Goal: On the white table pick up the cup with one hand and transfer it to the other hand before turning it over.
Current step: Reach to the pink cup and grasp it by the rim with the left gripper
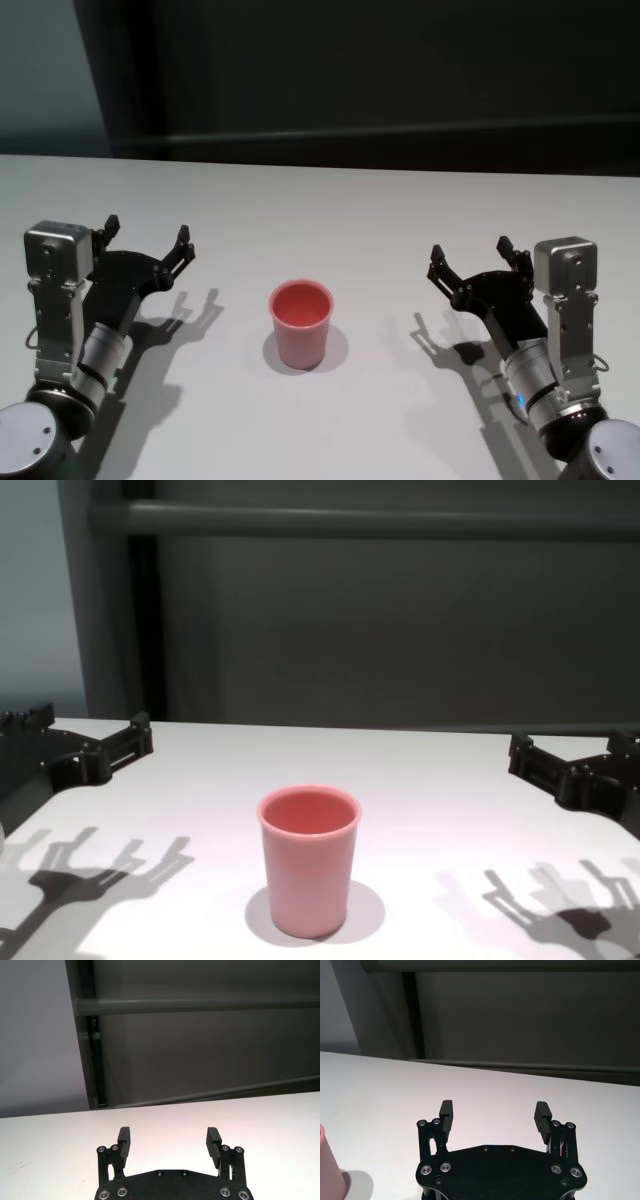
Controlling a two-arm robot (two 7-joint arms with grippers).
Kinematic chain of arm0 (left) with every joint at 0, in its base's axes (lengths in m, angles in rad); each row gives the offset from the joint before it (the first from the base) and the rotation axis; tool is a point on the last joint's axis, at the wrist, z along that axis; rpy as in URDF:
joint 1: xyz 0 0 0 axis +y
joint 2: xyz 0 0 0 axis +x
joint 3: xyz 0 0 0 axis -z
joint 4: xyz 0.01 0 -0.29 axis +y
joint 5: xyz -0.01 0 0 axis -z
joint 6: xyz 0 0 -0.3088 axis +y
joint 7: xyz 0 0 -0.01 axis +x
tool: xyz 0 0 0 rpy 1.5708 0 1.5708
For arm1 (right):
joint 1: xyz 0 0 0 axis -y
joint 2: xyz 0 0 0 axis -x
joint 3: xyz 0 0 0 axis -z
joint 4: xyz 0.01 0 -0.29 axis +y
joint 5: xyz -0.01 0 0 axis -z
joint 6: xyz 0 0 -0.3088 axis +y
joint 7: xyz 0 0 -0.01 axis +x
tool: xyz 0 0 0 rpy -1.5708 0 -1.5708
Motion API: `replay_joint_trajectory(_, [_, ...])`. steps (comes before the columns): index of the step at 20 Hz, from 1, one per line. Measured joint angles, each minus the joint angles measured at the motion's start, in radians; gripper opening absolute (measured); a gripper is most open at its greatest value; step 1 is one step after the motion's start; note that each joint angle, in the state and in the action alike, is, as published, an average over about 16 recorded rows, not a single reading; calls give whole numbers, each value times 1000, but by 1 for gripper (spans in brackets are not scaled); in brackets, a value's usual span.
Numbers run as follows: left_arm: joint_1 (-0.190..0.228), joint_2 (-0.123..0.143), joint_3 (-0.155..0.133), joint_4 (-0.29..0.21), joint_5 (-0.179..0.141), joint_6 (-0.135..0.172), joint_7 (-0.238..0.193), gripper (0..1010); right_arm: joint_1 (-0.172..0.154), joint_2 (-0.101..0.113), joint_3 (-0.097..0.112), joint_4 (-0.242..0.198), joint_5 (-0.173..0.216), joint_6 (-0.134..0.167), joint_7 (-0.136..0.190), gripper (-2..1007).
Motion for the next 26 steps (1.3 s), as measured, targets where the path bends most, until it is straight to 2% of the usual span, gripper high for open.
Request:
replay_joint_trajectory(8, [0,0,-8,0,6,-1,-21,1001,0,0,0,0,0,0,0,1002])
replay_joint_trajectory(14, [-1,11,-18,-9,25,2,-52,1001,0,0,0,0,0,0,0,1002])
replay_joint_trajectory(19, [-2,32,-28,-31,51,13,-82,1001,0,0,0,0,0,0,0,1002])
replay_joint_trajectory(26, [-7,80,-37,-89,104,47,-127,1001,0,0,0,0,0,0,0,1002])
